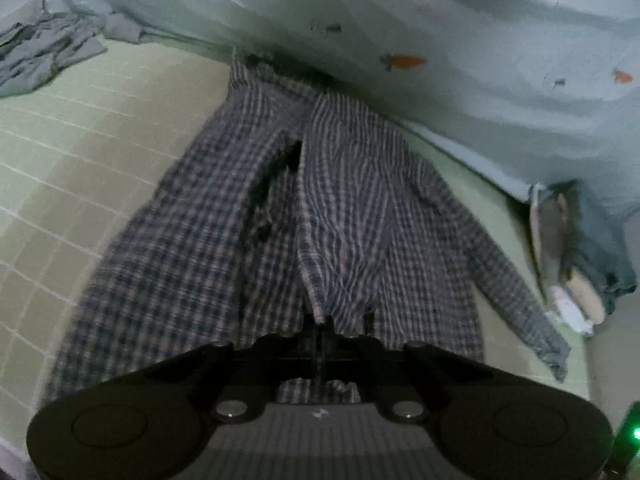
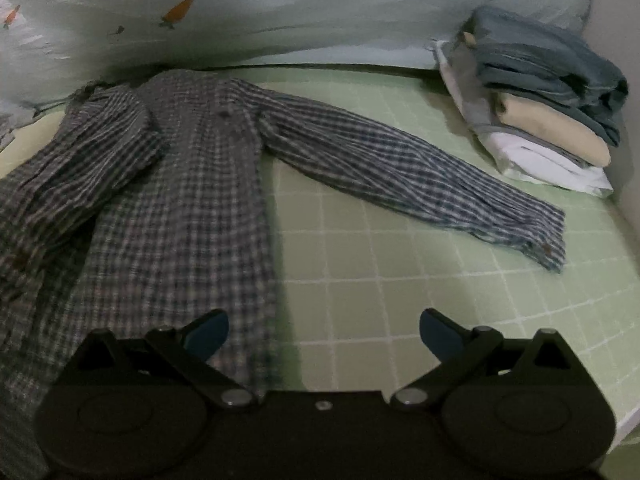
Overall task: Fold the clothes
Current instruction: 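Grasp the folded shirt edge with the left gripper and smooth it lengthwise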
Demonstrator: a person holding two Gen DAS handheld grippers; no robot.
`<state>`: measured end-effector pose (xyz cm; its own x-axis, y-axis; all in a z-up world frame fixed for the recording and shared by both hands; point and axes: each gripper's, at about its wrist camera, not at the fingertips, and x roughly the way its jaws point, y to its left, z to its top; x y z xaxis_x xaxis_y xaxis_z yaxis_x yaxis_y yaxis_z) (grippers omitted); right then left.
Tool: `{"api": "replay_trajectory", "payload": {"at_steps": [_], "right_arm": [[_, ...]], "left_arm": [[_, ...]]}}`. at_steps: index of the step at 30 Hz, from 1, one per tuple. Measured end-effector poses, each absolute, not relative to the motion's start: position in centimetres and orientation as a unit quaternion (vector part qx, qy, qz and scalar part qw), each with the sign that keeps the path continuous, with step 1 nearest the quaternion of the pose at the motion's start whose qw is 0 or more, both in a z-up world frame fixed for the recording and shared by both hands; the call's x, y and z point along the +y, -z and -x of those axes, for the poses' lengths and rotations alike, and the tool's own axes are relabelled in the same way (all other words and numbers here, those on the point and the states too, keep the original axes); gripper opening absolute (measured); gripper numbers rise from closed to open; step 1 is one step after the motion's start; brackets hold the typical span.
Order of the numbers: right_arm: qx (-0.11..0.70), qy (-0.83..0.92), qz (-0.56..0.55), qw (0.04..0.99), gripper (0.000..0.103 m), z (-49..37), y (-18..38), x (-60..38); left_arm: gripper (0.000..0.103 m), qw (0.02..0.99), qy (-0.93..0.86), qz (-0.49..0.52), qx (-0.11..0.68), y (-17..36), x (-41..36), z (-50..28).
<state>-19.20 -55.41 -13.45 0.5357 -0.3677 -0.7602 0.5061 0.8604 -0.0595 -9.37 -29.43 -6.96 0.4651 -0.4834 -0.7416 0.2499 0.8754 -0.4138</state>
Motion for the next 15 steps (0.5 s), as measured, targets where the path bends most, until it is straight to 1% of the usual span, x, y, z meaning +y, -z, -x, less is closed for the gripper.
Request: {"api": "replay_trajectory", "payload": {"at_steps": [3, 6, 11, 15], "right_arm": [[0.412, 0.245, -0.083, 0.874, 0.103, 18.5, 13.4, -53.9], [0.416, 0.247, -0.086, 0.871, 0.103, 17.8, 13.4, -52.3], [0.428, 0.251, -0.083, 0.864, 0.103, 17.5, 13.6, -49.6], [0.440, 0.257, -0.077, 0.857, 0.103, 17.7, 14.0, -47.9]], "left_arm": [[0.001, 0.845, 0.207, 0.135, 0.474, 6.6, -26.6, 10.1], [0.001, 0.841, 0.187, 0.128, 0.492, 7.3, -24.1, 10.8], [0.001, 0.817, 0.154, 0.106, 0.545, 10.4, -21.5, 10.7], [0.001, 0.800, 0.147, 0.093, 0.575, 12.3, -21.1, 10.1]]}}
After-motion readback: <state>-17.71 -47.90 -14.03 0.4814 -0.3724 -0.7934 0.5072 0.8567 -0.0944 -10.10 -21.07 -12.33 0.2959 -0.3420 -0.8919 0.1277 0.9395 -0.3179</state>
